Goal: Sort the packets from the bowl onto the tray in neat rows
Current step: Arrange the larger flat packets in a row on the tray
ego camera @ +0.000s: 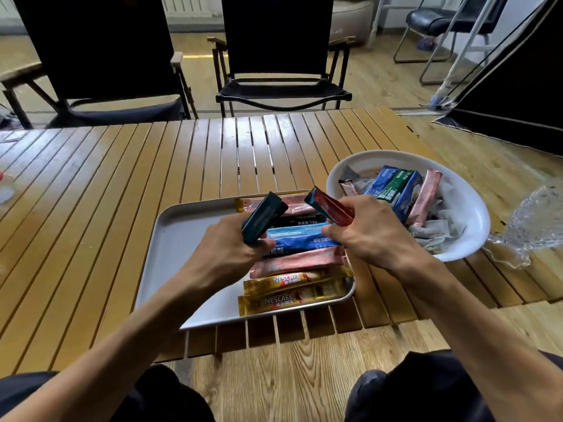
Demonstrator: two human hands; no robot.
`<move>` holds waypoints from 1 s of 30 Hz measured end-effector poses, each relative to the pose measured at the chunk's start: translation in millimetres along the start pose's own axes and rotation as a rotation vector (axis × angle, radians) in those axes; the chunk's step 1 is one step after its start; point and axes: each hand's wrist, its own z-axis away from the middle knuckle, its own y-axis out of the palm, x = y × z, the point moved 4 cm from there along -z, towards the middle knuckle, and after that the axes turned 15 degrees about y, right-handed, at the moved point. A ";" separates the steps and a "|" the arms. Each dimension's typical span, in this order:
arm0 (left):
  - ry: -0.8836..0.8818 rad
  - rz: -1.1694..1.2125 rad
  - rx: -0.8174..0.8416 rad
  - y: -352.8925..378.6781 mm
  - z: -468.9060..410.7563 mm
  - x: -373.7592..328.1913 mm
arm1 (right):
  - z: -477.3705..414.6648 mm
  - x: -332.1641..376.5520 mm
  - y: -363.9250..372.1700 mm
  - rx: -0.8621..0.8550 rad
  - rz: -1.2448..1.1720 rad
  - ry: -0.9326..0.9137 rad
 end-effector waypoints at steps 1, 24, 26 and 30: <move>0.013 0.008 0.007 1.4 -0.2 -1.0 | 1.1 0.3 -0.3 -0.005 0.028 -0.010; 0.140 0.318 0.228 -15.1 4.6 -28.2 | 11.3 13.3 -9.9 0.389 -0.645 0.154; 0.114 0.374 0.194 -18.7 6.1 -21.5 | 9.7 9.6 -15.7 0.357 -0.688 0.166; 0.114 0.382 0.229 -15.4 7.9 -26.0 | 18.1 16.0 -4.7 0.465 -0.677 0.135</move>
